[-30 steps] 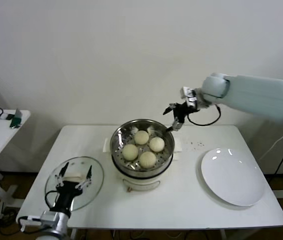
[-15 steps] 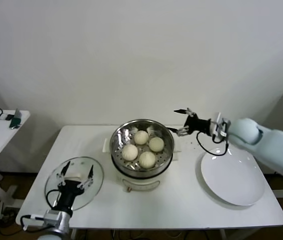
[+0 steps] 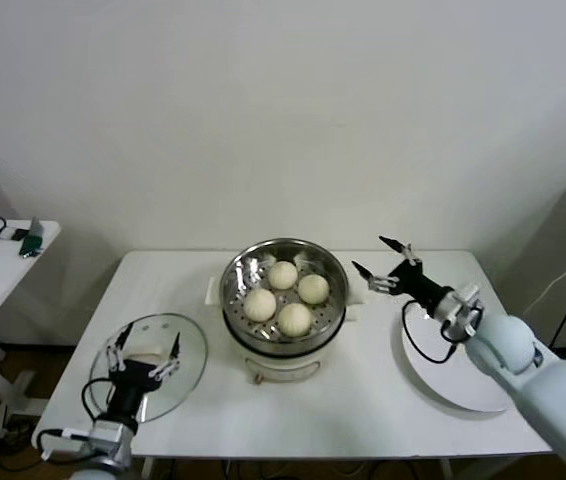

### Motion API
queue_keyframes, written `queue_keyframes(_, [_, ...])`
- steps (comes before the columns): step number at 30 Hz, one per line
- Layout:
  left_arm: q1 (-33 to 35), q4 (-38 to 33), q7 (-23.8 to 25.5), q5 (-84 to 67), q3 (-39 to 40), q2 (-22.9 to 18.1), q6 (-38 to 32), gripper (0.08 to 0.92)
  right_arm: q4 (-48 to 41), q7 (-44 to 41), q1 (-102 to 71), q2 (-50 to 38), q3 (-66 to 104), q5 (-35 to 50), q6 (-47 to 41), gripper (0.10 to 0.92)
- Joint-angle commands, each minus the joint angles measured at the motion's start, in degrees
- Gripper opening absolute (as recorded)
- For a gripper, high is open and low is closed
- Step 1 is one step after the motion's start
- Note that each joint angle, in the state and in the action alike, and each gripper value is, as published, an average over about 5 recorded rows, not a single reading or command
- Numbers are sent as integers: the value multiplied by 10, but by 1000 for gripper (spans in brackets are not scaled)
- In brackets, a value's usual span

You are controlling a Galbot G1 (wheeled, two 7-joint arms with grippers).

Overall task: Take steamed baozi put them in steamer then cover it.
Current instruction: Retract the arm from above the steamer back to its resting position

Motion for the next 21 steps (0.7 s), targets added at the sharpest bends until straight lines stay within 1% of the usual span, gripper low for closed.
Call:
queue_keyframes(1, [-4, 7, 5, 232, -26, 6, -4, 823, 61, 20, -305, 154, 314, -53, -34, 823])
queue_keyframes(6, [-15, 16, 13, 436, -40, 19, -2, 823, 79, -1, -355, 210, 343, -61, -26, 823])
queue_keyframes(11, [-22, 31, 35, 612, -37, 51, 14, 823, 84, -19, -384, 243, 363, -65, -8, 823])
queue_keyframes(13, [-29, 47, 37, 643, -32, 66, 20, 823, 80, -22, -387, 247, 369, -65, -2, 823])
queue_keyframes(16, [-45, 82, 26, 662, -23, 79, 23, 823, 76, -23, -390, 249, 378, -65, 2, 823])
queue_keyframes(21, [-49, 106, 24, 663, -12, 76, 32, 823, 76, -22, -392, 252, 390, -72, 1, 823])
